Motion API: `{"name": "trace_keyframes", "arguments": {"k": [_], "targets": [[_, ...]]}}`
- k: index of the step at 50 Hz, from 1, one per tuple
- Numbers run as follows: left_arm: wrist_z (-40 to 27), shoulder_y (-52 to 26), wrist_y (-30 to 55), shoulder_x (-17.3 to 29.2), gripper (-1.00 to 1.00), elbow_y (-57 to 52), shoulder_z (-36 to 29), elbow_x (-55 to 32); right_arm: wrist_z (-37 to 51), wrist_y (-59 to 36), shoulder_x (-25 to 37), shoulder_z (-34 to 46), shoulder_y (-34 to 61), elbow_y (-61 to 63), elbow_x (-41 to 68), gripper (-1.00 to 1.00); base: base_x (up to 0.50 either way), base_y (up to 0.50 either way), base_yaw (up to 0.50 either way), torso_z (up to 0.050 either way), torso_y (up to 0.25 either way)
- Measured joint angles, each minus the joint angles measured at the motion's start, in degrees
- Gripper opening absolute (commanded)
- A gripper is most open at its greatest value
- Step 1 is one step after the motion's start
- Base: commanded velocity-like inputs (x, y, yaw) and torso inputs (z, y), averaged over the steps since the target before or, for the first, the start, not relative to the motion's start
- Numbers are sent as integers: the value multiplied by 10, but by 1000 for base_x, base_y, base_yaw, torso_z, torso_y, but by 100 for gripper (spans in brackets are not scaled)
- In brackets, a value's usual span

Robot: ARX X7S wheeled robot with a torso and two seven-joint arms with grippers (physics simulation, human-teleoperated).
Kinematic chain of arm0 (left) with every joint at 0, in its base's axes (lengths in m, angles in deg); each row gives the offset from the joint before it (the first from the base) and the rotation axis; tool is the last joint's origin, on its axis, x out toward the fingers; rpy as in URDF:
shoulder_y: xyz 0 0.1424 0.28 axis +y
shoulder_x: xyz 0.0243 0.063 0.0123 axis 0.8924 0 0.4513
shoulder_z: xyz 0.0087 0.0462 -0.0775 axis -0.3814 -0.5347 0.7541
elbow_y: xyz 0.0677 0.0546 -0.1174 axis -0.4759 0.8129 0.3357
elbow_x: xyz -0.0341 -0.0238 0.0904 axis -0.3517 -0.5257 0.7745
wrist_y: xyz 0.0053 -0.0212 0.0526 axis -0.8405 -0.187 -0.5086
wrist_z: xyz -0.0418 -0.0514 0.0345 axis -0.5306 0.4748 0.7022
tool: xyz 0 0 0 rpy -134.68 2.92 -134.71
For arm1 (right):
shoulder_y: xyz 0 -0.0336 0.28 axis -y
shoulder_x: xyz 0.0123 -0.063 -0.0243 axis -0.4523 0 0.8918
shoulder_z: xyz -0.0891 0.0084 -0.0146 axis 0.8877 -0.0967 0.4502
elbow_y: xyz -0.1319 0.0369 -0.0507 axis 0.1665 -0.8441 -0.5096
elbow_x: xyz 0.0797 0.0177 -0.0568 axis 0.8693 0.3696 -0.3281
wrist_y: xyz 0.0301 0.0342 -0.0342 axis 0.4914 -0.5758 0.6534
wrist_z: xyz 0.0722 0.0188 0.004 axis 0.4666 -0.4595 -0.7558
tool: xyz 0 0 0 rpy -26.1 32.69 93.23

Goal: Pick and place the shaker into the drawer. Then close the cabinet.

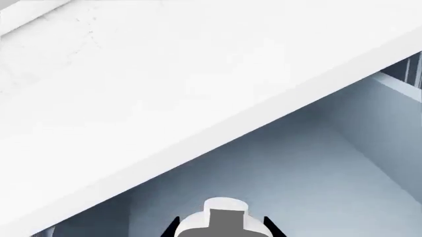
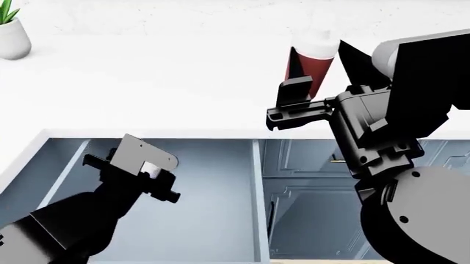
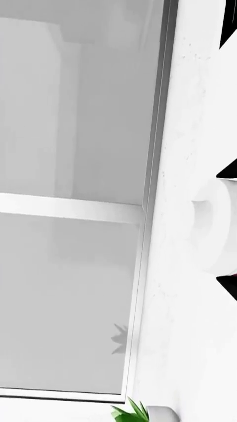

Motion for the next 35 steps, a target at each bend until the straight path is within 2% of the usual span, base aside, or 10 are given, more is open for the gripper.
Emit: {"name": "trace_keyframes", "arguments": {"k": [24, 35], "targets": [[66, -10, -42, -43, -100, 242, -80, 80, 4, 21, 7, -2, -13, 8, 5, -100, 0, 0, 0, 0, 0], [78, 1, -58, -48, -100, 288, -96, 91, 5, 26, 8, 4, -12, 5, 5, -100, 0, 0, 0, 0, 1]]}}
